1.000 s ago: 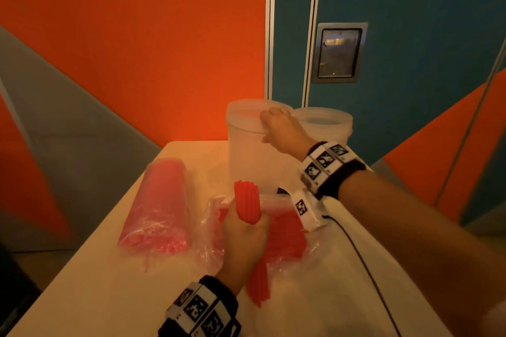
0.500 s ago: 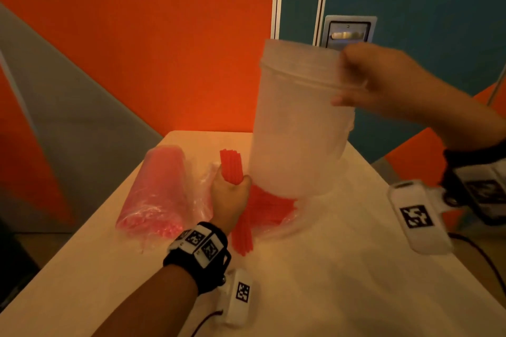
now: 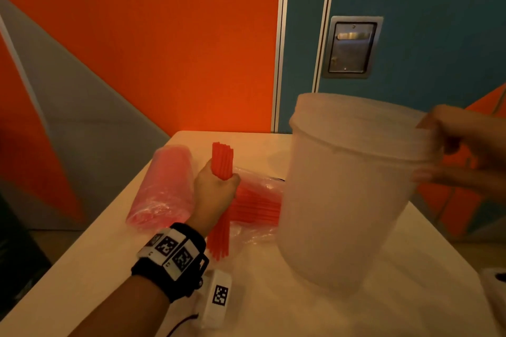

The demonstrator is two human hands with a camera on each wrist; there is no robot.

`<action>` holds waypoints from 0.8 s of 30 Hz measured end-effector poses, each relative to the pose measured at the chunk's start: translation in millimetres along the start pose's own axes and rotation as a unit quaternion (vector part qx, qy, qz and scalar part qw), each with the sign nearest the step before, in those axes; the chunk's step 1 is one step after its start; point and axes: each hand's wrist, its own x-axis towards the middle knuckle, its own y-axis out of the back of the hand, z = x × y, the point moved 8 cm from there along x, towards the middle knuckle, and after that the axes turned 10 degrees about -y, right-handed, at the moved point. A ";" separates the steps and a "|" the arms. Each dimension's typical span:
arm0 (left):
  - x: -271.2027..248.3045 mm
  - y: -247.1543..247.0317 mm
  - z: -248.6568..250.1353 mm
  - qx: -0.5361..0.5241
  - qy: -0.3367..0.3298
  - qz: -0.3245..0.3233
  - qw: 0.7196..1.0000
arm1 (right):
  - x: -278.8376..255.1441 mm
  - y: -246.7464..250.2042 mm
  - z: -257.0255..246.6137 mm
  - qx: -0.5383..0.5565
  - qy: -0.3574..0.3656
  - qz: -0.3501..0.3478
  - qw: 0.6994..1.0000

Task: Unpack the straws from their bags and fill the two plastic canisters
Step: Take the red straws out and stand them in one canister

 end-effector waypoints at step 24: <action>-19.6 57.8 -42.1 0.481 0.067 -0.235 0.842 | 65.3 -114.2 22.1 -0.027 -0.110 0.016 0.993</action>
